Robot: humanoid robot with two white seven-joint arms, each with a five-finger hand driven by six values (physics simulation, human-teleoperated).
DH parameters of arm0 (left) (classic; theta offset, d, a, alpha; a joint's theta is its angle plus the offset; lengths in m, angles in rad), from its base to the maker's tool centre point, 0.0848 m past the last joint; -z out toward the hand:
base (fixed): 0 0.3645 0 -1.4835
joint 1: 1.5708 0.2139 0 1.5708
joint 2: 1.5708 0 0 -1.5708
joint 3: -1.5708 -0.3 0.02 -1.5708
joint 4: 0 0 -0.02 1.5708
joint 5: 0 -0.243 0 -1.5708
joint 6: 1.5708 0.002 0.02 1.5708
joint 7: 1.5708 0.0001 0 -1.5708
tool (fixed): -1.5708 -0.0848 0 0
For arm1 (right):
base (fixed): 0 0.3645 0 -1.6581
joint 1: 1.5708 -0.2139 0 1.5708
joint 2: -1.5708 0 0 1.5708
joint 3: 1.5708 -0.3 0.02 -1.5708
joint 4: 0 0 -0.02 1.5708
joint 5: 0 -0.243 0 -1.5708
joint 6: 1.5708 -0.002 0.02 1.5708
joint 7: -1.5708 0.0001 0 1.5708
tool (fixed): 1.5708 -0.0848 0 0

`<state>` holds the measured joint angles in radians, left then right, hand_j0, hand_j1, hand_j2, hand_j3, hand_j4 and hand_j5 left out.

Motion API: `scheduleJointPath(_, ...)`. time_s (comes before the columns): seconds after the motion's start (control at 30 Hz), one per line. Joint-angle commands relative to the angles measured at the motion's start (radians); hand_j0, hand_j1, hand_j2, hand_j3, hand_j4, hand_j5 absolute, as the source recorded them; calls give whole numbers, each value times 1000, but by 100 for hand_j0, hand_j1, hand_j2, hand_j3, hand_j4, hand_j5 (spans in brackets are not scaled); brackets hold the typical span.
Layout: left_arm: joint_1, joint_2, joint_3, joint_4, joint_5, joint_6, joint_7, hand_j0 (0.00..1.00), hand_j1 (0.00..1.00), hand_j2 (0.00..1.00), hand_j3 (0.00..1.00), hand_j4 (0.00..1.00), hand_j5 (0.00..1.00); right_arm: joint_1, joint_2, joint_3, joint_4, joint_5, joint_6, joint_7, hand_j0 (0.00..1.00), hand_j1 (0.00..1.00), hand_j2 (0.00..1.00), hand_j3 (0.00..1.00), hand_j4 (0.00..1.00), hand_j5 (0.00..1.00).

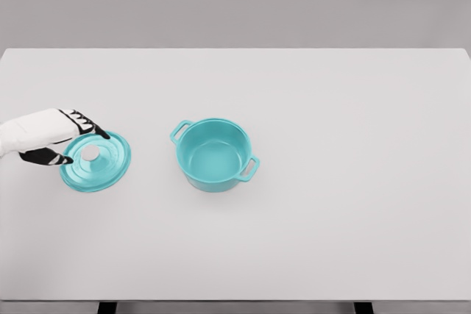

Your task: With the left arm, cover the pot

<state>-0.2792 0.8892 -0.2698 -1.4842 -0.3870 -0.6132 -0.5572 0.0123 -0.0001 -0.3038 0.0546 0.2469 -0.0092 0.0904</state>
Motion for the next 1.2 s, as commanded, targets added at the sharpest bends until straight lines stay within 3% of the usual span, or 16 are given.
scheduleJointPath(0.0,0,-29,0,7,-6,2,0,80,80,80,80,80,80,0,0,0,1,0,0,0,100,100,100,100,100,100)
scheduleJointPath(0.43,2,-61,0,81,-49,2,0,79,79,79,79,79,79,0,0,0,1,0,0,0,100,100,100,100,100,100)
scheduleJointPath(0.67,2,-72,0,81,-49,2,0,70,70,70,70,70,70,0,0,0,1,0,0,0,100,100,100,100,100,100)
scheduleJointPath(1.17,3,-81,-2,81,-53,2,0,70,70,70,70,70,70,0,0,0,1,0,0,0,100,100,100,100,100,100)
